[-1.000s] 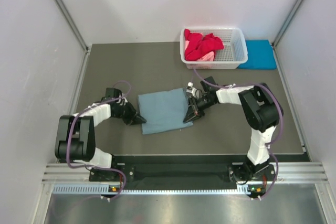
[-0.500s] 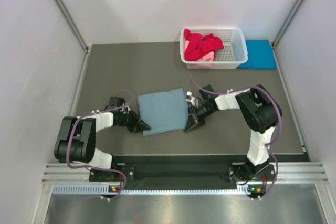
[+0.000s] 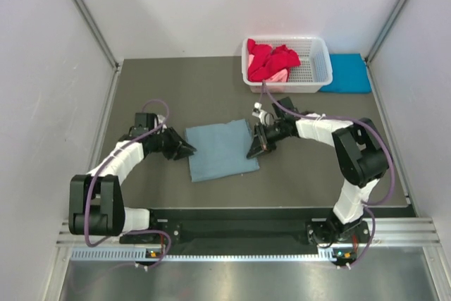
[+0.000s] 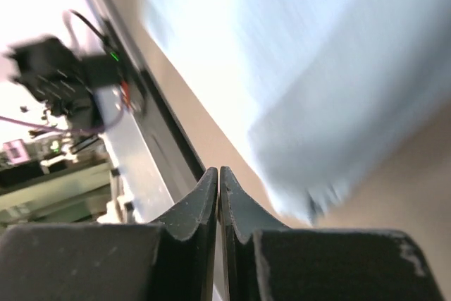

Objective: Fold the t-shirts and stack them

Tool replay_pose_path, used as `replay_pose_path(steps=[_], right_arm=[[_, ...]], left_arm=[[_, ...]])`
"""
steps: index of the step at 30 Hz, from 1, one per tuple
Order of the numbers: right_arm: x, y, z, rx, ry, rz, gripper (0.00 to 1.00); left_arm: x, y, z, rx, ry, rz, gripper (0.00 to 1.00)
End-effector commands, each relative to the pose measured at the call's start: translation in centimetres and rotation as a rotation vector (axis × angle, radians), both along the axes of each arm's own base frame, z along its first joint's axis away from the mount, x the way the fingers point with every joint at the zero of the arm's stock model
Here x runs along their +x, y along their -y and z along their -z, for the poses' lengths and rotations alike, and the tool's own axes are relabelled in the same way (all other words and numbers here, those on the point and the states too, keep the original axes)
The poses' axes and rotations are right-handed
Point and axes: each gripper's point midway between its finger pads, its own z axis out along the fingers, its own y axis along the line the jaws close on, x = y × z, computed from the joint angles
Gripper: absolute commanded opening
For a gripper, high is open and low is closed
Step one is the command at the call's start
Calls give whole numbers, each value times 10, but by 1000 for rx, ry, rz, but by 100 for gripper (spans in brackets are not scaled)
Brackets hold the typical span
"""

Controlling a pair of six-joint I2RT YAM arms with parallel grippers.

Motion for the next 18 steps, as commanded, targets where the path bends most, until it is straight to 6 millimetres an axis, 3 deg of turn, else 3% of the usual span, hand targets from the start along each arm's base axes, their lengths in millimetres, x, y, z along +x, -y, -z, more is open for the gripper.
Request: replay_pose_path(steps=[1,4,8,10,12,14,15,18], right_arm=[[29,-33,-29,57,75,-15,5],[48,-49,-24,84,66,-8,5],[59,-50,1,85,29,2,4],[60,-41,23,71,5,13,4],[62,-27,42,51,-17,41,4],[66,-14,56,10,-13,57,4],[67,-4,63,-17,-10,55,4],[81,8,57,-36,30,68,5]], left_arm=[[36,7,-21,-62,89,-4,27],[66,10,-14,-79,103,-13,25],[95,1,12,-28,99,12,25],[105,-2,35,-14,64,21,24],[117,-25,59,14,41,-9,23],[120,-31,76,31,27,6,22],[125,-35,75,44,39,14,21],[135,-39,68,70,72,20,22]])
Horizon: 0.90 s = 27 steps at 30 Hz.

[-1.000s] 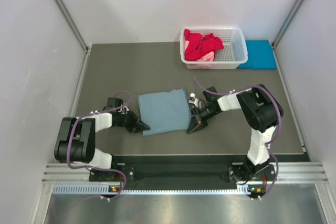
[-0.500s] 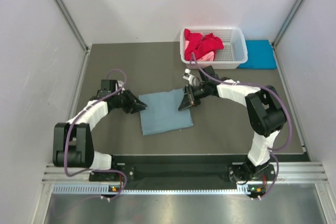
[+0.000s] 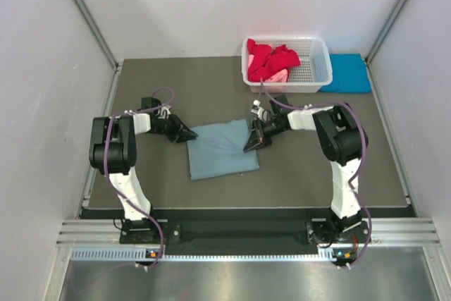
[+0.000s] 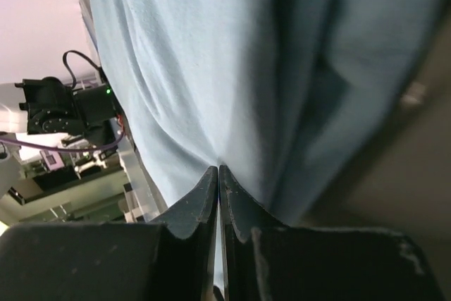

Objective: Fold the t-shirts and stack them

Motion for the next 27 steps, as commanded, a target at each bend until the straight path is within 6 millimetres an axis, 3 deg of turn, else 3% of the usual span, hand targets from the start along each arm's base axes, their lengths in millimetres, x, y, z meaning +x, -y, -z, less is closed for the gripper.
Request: replay_pose_path(steps=[1,4,5,6,11,12,13,14,15,16,17,19,22,25,27], right_arm=[[25,29,12,-86,90,42,4],[45,34,-10,-94,122,105,5],[49,33,-19,-93,138,118,5],[58,26,-37,-71,185,127,5],[78,-9,-87,78,202,211,5],[79,-17,-87,93,150,236,5],[89,-24,-95,145,193,246,5],[92,-28,-93,159,180,256,6],[94,-32,-82,160,112,282,5],[100,-33,-79,174,101,297,5],[107,-36,-79,196,119,308,5],[115,-34,-57,171,78,343,5],[124,-25,-32,136,49,387,5],[128,-8,-10,93,32,421,4],[125,5,-1,61,27,430,4]], left_arm=[[35,-31,9,179,136,-12,23],[39,-32,0,179,127,6,22],[41,-29,-11,172,147,6,22],[41,-25,-21,157,160,13,23],[32,2,-76,71,228,15,25],[19,10,-72,31,204,22,26],[21,14,-76,6,236,14,26],[15,26,-76,-24,216,10,26],[2,29,-62,-34,173,5,26],[2,31,-59,-45,190,-1,26],[-10,31,-45,-54,139,-16,25],[-17,30,-33,-60,105,-26,25],[-23,17,-11,10,104,10,25],[-25,-14,12,57,57,-1,25],[-23,-35,13,24,24,-31,25]])
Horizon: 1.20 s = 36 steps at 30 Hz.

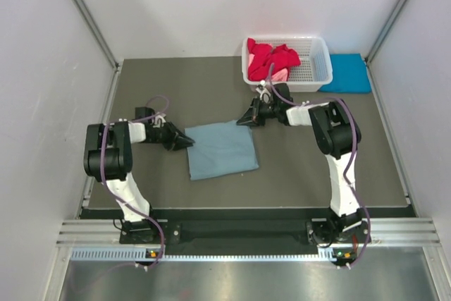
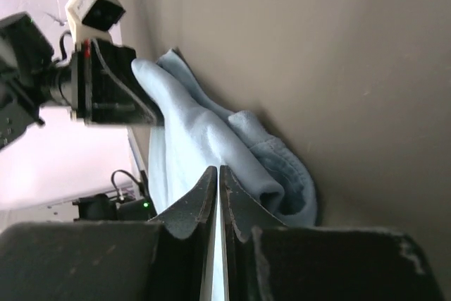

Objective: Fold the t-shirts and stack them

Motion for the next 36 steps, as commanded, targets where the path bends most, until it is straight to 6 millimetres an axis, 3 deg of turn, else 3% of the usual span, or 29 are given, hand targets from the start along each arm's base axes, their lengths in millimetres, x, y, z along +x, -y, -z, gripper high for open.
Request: replay_pose_path(steps=[1,4,10,13,15,16,18,19,21,22,24,28,30,33,36], right_arm=[[14,33,20,-63,-54,106,4],[10,48,12,-168,-5,90,4],[-7,54,-40,-265,130,23,6],[-23,43,-72,-270,202,-23,8],[-39,28,-82,-238,208,-60,8],[-50,23,-78,-220,185,-79,8],[-66,0,-87,-118,175,-107,9],[-78,-2,-73,-107,140,-113,9],[-89,-15,-66,-56,128,-127,9],[-101,-12,-49,-59,87,-132,9],[-105,-11,-35,-35,71,-127,8],[-125,21,12,-80,-23,-110,8],[-123,42,20,-104,-28,-78,8],[-122,72,20,-146,-12,-37,8],[-120,95,7,-228,35,-19,10]], left_arm=[[8,-40,10,60,36,-9,25],[12,-47,-24,92,112,10,27],[-9,-16,-80,58,197,33,30],[-20,2,-94,32,230,29,31],[-25,12,-96,-5,215,8,32],[-32,21,-91,-19,227,18,32],[-37,22,-80,-44,186,-10,32],[-52,31,-65,-57,133,9,31],[-55,31,-54,-56,132,0,31],[-62,29,-43,-41,107,-3,31],[-71,22,-23,28,65,-4,31],[-94,13,11,95,-53,-13,30],[-105,6,22,150,-99,-24,30],[-109,-12,21,273,-97,-57,32],[-98,-23,-15,344,40,-89,36]])
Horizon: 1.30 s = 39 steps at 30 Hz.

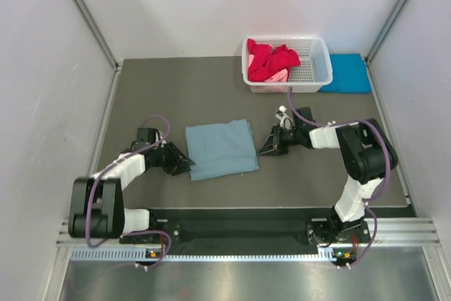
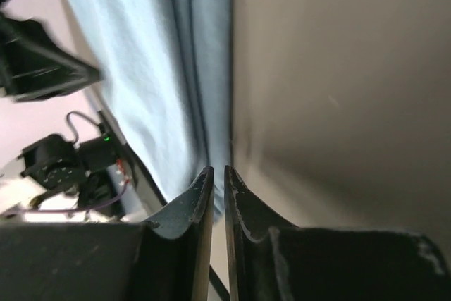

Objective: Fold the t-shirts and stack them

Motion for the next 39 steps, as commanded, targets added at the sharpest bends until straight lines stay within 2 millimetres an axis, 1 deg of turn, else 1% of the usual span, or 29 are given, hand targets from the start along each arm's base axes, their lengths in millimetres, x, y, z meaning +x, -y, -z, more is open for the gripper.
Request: replay_pose_path(steps=[1,2,3,5,6,7,8,9,11,12,14,15,17,18,19,20,21,23,25,26,27,28,29,30,32,33,35,36,39], right_arm=[[1,27,-19,-122,112,-8,12],[3,30,-24,-141,143,-17,17],[8,32,-30,-162,166,-8,19],[12,37,-42,-182,190,9,25],[14,38,-45,-187,191,18,27],[17,40,-47,-191,188,34,32],[18,43,-47,-200,172,44,34],[23,43,-51,-204,176,52,36],[25,50,-50,-219,153,69,39],[28,52,-52,-225,153,79,40],[32,65,-54,-246,139,126,42],[31,73,-52,-269,122,148,43],[34,91,-57,-292,120,206,45],[30,99,-53,-314,107,222,46],[32,107,-59,-323,128,244,47],[30,110,-59,-329,131,247,48],[25,111,-58,-332,130,245,48],[19,111,-62,-323,145,235,48],[11,110,-59,-311,159,231,49],[8,110,-58,-305,161,228,50],[0,109,-53,-298,147,220,50],[0,108,-56,-288,168,222,50],[-3,108,-55,-287,169,220,51],[-8,108,-51,-285,160,216,51],[-10,110,-52,-290,178,217,51],[-12,110,-50,-293,178,215,52],[-12,110,-51,-293,187,214,52],[-13,111,-52,-293,187,215,52],[-12,111,-53,-297,198,219,52]], left_arm=[[4,-23,-25,185,104,-17,38],[9,-22,-37,196,151,-9,41],[15,-18,-52,203,216,3,48],[26,15,-82,209,340,109,56],[22,26,-78,205,339,155,57],[31,36,-89,224,377,173,61],[31,47,-89,239,384,208,63],[28,74,-94,247,404,292,64],[32,90,-93,333,431,338,65],[29,117,-99,350,461,406,66],[29,131,-95,429,465,456,67],[31,149,-93,455,467,491,67],[35,159,-87,503,450,511,69],[39,171,-82,531,429,534,69],[43,175,-80,557,420,532,69],[47,179,-77,575,409,534,69],[55,192,-74,605,401,540,68],[47,194,-59,687,355,601,69],[35,207,-63,746,419,664,73],[30,210,-65,765,463,719,77],[16,211,-59,794,490,777,82],[12,212,-60,815,525,800,84],[9,209,-64,855,571,843,85],[-6,208,-60,899,599,895,86],[-8,199,-73,1008,692,894,87],[-20,199,-69,1037,716,928,87],[-24,195,-70,1095,764,935,87],[-32,192,-62,1127,765,964,87],[-37,188,-48,1253,788,999,87]])
